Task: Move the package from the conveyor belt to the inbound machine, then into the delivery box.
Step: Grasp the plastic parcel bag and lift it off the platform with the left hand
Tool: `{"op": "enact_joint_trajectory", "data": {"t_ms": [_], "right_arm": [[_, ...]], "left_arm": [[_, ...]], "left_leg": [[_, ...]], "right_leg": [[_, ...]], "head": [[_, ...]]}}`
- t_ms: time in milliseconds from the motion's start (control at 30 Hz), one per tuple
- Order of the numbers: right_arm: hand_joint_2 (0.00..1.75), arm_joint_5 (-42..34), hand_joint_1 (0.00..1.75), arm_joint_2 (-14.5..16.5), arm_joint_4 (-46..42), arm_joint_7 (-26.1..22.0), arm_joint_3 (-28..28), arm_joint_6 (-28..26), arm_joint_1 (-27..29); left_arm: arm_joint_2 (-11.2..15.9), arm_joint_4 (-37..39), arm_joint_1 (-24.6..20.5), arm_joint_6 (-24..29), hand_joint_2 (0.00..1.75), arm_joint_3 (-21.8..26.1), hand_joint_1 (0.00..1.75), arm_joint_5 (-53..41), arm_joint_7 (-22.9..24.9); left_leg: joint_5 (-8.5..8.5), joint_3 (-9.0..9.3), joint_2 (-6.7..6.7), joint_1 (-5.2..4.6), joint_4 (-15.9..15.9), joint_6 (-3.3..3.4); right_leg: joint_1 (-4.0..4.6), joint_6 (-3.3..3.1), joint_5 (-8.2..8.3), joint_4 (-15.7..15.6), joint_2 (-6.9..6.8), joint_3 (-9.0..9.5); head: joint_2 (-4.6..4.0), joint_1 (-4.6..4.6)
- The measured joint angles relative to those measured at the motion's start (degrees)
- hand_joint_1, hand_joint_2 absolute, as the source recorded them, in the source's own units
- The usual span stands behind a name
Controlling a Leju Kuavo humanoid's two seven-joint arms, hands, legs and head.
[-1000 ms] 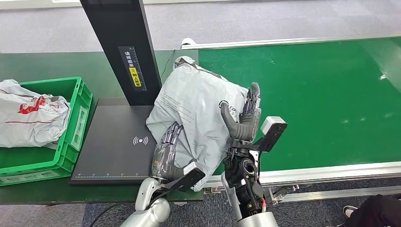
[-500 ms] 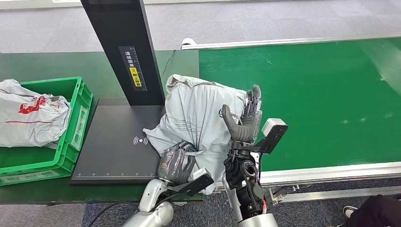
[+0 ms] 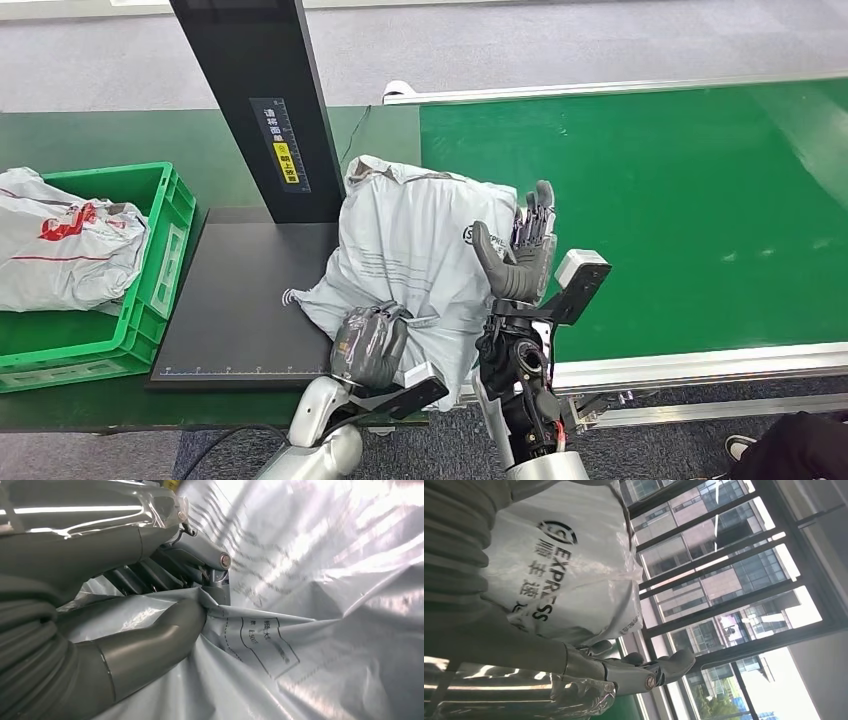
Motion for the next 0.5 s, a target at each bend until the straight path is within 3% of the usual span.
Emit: {"op": "enact_joint_trajectory", "data": {"t_ms": [200, 500], "right_arm": [[1.75, 0.1, 0.0, 0.0, 0.0, -0.01, -0.08, 0.0, 0.02], [1.75, 0.11, 0.0, 0.0, 0.0, 0.0, -0.13, 0.0, 0.02]], "left_arm": [[-0.05, -2.21, 0.43, 0.09, 1.75, 3.48, 1.75, -0.35, -0.46], [-0.1, -3.08, 0.78, 0.09, 1.75, 4.97, 1.75, -0.41, -0.47]], "left_leg": [[0.0, -0.02, -0.01, 0.0, 0.0, 0.0], [0.0, -0.02, -0.01, 0.0, 0.0, 0.0]], "right_leg": [[0.0, 0.0, 0.0, 0.0, 0.0, 0.0], [0.0, 0.0, 0.0, 0.0, -0.01, 0.0]], "head": [[-0.01, 0.0], [-0.01, 0.0]]}}
